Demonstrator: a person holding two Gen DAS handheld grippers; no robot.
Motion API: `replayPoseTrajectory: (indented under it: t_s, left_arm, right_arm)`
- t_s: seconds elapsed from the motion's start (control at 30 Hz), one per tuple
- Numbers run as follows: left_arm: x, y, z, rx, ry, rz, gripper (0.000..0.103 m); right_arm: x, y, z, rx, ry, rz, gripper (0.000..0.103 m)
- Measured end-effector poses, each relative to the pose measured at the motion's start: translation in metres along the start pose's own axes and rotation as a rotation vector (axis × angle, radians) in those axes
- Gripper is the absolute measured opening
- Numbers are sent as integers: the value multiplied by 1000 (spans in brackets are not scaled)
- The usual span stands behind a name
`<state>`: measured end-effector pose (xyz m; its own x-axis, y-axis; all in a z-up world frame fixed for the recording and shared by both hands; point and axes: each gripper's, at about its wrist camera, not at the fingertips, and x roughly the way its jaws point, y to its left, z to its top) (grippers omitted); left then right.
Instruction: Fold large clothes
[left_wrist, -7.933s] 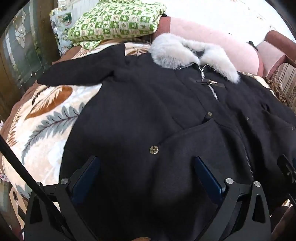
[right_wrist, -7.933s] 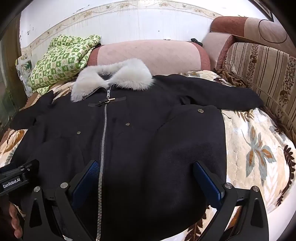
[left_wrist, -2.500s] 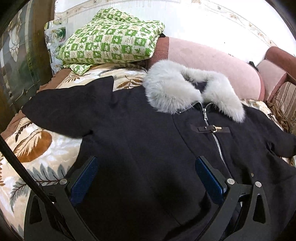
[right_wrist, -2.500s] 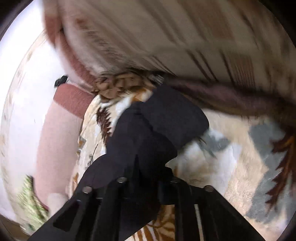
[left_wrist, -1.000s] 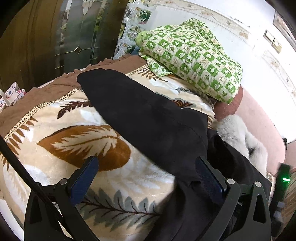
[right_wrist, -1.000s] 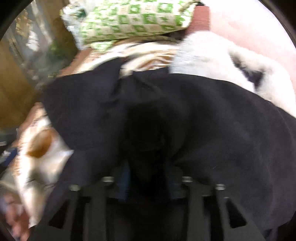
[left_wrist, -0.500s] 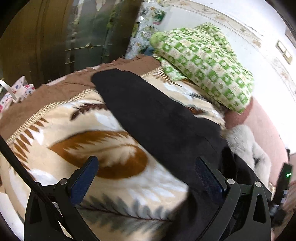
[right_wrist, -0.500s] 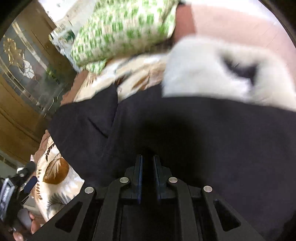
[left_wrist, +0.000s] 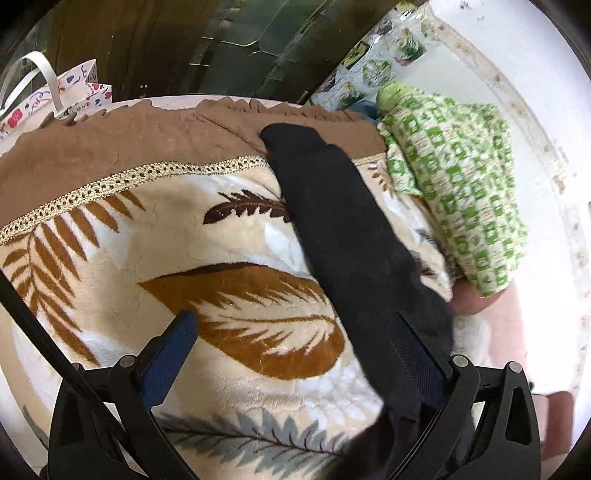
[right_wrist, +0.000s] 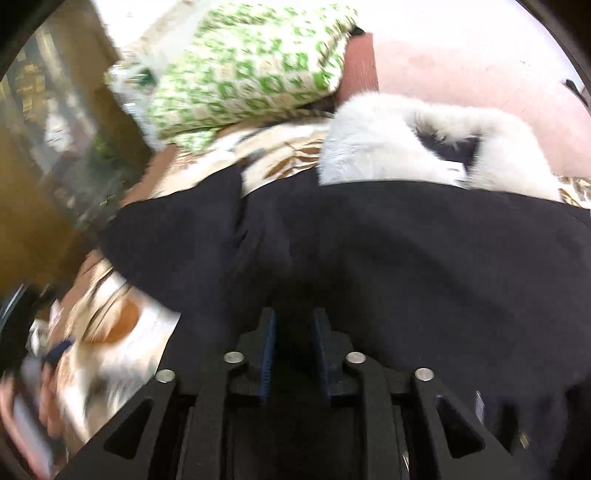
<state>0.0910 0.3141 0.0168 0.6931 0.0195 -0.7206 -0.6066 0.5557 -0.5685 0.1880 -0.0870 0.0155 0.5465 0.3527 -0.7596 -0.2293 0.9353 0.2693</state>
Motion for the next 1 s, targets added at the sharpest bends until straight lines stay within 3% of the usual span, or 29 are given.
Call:
replayPoseTrajectory:
  t_s: [0.13, 0.27, 0.47, 0.57, 0.77, 0.87, 1.0]
  left_arm:
    - [-3, 14, 16, -46, 29, -73, 101]
    - [7, 14, 46, -39, 96, -116, 79]
    - [31, 4, 96, 0, 49, -76, 77]
    - [58, 1, 111, 15, 91, -82, 78]
    - [115, 10, 122, -47, 189, -134, 78]
    - [134, 9, 128, -80, 206, -189, 78]
    - [151, 4, 133, -84, 203, -202, 79]
  right_arm:
    - [-59, -29, -55, -68, -48, -7, 43]
    - [-74, -77, -94, -62, -58, -104, 43]
    - [-90, -168, -129, 273, -90, -97, 39]
    - [-103, -173, -138, 256, -145, -190, 38]
    - [-94, -157, -138, 161, -127, -280, 41]
    - [-90, -159, -141, 162, -125, -282, 42]
    - [-84, -164, -142, 175, -126, -267, 48]
